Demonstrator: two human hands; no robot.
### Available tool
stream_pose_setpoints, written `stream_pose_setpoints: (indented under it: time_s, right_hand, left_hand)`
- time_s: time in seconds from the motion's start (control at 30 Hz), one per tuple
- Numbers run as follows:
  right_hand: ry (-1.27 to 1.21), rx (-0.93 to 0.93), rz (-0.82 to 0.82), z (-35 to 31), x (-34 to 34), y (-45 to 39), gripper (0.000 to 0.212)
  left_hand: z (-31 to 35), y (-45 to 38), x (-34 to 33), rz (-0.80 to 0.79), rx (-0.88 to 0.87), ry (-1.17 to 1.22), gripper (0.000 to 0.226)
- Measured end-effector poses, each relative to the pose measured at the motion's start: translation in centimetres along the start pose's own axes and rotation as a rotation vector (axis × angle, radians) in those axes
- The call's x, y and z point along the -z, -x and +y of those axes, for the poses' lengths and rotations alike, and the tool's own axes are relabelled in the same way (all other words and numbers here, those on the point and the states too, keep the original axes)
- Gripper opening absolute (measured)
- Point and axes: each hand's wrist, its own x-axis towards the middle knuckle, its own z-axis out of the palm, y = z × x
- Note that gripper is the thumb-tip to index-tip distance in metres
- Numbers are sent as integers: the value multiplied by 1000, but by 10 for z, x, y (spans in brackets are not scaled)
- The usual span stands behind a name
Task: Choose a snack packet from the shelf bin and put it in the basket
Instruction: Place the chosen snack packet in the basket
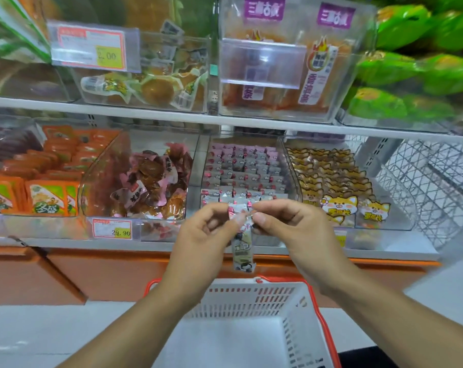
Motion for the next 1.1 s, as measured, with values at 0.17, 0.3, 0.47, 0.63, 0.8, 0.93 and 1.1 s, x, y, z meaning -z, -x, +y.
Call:
stream_pose_setpoints:
  time_s: [0.17,0.3,0.47,0.63,0.8,0.93,1.1]
  right_hand:
    - [-34,-63,33,15,3,3,21]
    - [86,-179,-48,34,1,5,30]
    - [265,-399,-251,92,-19,24,33]
    - [217,-834,-510,169,-31,43,15]
    - [-55,-1068,-205,253,-53,65,33]
    - [-391,-1207,226,310,-74,95,31]
    - [-536,-1330,476,352,-79,114,30]
  left_hand:
    - [-9,6,-2,97,151,204,11]
    - [-22,11,6,201,216,175,9]
    - [-61,25,19,377,392,155,11]
    - [-145,57,41,535,738,116,27]
    - [-217,85,61,695,906,189,32]
    - [-269,108,59,668,1067,-81,41]
    - [-312,109,58,856,1108,516,17]
